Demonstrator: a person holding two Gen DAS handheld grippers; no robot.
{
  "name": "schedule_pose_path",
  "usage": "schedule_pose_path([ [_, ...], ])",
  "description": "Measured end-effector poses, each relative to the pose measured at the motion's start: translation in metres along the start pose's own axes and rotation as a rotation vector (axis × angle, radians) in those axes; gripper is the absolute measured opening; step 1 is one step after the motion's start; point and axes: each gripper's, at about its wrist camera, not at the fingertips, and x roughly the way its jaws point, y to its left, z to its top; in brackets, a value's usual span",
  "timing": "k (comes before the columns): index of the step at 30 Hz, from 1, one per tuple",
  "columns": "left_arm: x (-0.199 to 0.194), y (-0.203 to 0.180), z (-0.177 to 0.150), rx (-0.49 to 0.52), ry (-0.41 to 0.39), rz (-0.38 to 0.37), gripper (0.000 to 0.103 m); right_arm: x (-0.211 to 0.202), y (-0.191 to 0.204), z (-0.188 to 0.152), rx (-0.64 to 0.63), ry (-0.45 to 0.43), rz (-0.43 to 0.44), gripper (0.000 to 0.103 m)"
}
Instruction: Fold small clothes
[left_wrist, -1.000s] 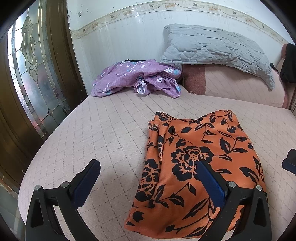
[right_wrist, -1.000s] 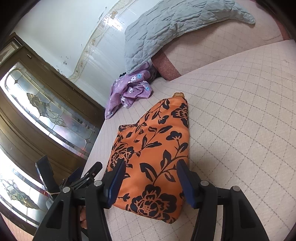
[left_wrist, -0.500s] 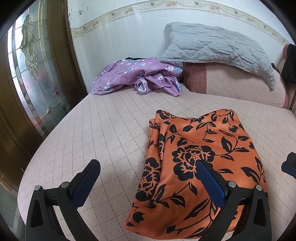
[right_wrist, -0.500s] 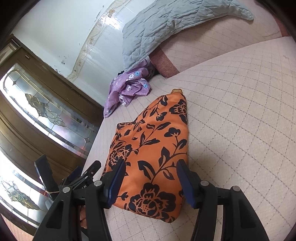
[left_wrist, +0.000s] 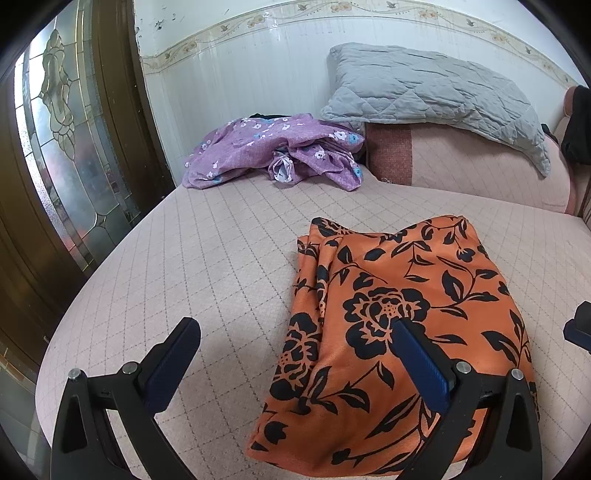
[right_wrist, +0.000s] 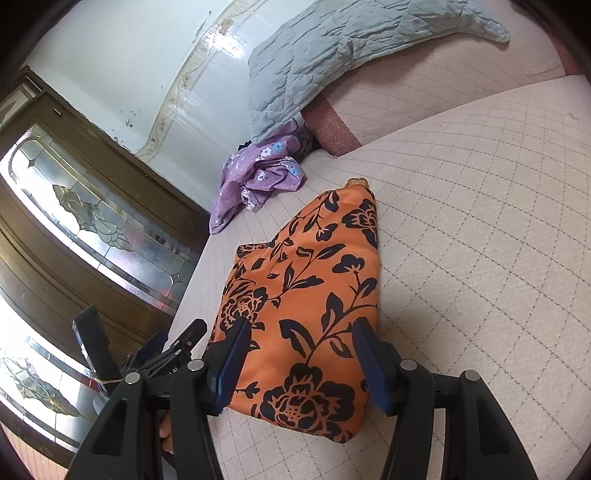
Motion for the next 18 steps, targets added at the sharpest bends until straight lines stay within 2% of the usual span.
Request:
schedule_pose_path([
  [12, 0.014, 0.006, -0.001, -0.007, 0.041, -0.013, 0.103, 0.018, -0.002, 0.004, -0.003, 0.04, -0.012, 0.061],
  [18, 0.023, 0.009, 0.0, -0.022, 0.06, -0.015, 0.103, 0.022, -0.003, 0.013, -0.026, 0.026, -0.004, 0.061],
])
